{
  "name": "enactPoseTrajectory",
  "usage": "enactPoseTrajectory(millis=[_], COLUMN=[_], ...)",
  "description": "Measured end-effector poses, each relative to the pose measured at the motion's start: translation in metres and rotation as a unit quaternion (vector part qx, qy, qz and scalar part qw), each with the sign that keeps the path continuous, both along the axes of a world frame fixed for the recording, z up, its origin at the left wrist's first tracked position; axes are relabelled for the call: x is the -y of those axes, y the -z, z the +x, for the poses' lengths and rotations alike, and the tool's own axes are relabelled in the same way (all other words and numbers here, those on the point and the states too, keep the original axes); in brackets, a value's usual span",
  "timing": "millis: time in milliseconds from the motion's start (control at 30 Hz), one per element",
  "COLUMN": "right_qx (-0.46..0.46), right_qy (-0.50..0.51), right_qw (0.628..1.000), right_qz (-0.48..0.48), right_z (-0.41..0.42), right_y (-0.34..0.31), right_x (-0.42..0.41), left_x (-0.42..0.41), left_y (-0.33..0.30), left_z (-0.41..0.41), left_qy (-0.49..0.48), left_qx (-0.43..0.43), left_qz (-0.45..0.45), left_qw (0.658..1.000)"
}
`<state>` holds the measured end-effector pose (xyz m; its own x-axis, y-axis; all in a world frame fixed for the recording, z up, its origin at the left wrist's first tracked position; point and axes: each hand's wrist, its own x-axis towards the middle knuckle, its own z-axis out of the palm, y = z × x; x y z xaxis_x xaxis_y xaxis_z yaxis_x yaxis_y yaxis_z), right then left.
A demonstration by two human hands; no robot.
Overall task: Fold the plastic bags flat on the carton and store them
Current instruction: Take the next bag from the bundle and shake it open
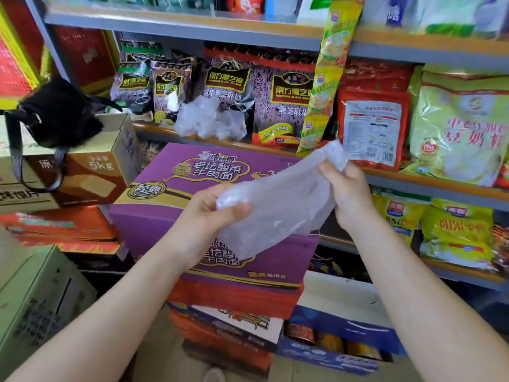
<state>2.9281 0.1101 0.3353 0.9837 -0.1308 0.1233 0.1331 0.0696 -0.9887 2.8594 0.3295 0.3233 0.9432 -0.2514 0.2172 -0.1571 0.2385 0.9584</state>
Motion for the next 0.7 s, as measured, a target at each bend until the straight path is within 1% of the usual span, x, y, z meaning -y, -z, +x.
enactPoseTrajectory(millis=[33,100,133,167,233,267,300,333,367,400,433,467,500,533,567,633,667,700], right_qx=[-0.011,-0.056,-0.087,-0.117,-0.157,-0.165,-0.160,-0.148,-0.138,-0.135,-0.138,-0.143,-0.143,-0.137,-0.124,-0.092,-0.081,-0.071], right_qy=[-0.002,-0.040,-0.075,-0.113,-0.181,-0.191,-0.195,-0.198,-0.194,-0.184,-0.179,-0.172,-0.157,-0.143,-0.126,-0.101,-0.098,-0.101], right_qw=[1.000,0.995,0.987,0.978,0.964,0.962,0.964,0.966,0.969,0.972,0.974,0.974,0.975,0.972,0.968,0.962,0.960,0.959], right_qz=[0.017,0.075,0.109,0.128,0.116,0.101,0.088,0.081,0.071,0.050,0.017,-0.021,-0.066,-0.123,-0.176,-0.237,-0.250,-0.256], right_z=[-0.001,-0.002,-0.003,-0.005,-0.010,-0.011,-0.012,-0.013,-0.013,-0.014,-0.013,-0.013,-0.012,-0.011,-0.010,-0.014,-0.015,-0.016], right_y=[-0.004,-0.011,-0.013,-0.016,-0.018,-0.019,-0.019,-0.019,-0.019,-0.020,-0.019,-0.018,-0.016,-0.013,-0.010,-0.007,-0.005,-0.004], right_x=[-0.001,-0.002,0.000,0.004,0.011,0.015,0.019,0.021,0.023,0.023,0.022,0.020,0.018,0.015,0.010,-0.005,-0.012,-0.018], left_x=[0.001,0.003,0.005,0.007,0.008,0.006,-0.003,-0.011,-0.018,-0.024,-0.029,-0.029,-0.028,-0.024,-0.019,-0.003,0.008,0.018], left_y=[-0.003,-0.007,-0.011,-0.013,-0.009,-0.005,0.000,0.002,0.005,0.007,0.014,0.019,0.024,0.023,0.020,0.012,0.006,0.003], left_z=[-0.001,-0.003,-0.005,-0.004,0.005,0.013,0.019,0.020,0.025,0.027,0.026,0.024,0.023,0.020,0.017,0.012,0.009,0.007], left_qy=[0.005,0.024,0.012,-0.030,-0.140,-0.162,-0.147,-0.093,-0.036,0.014,0.054,0.083,0.068,0.031,-0.019,-0.114,-0.125,-0.123], left_qx=[0.010,0.027,0.029,0.023,-0.017,-0.041,-0.068,-0.090,-0.115,-0.127,-0.116,-0.091,-0.067,-0.056,-0.049,-0.004,0.021,0.044], left_qz=[-0.019,-0.048,-0.048,-0.033,0.022,0.057,0.107,0.190,0.325,0.463,0.573,0.642,0.664,0.639,0.592,0.432,0.361,0.329], left_qw=[1.000,0.998,0.998,0.999,0.990,0.984,0.981,0.973,0.938,0.877,0.810,0.757,0.742,0.767,0.804,0.895,0.924,0.935])
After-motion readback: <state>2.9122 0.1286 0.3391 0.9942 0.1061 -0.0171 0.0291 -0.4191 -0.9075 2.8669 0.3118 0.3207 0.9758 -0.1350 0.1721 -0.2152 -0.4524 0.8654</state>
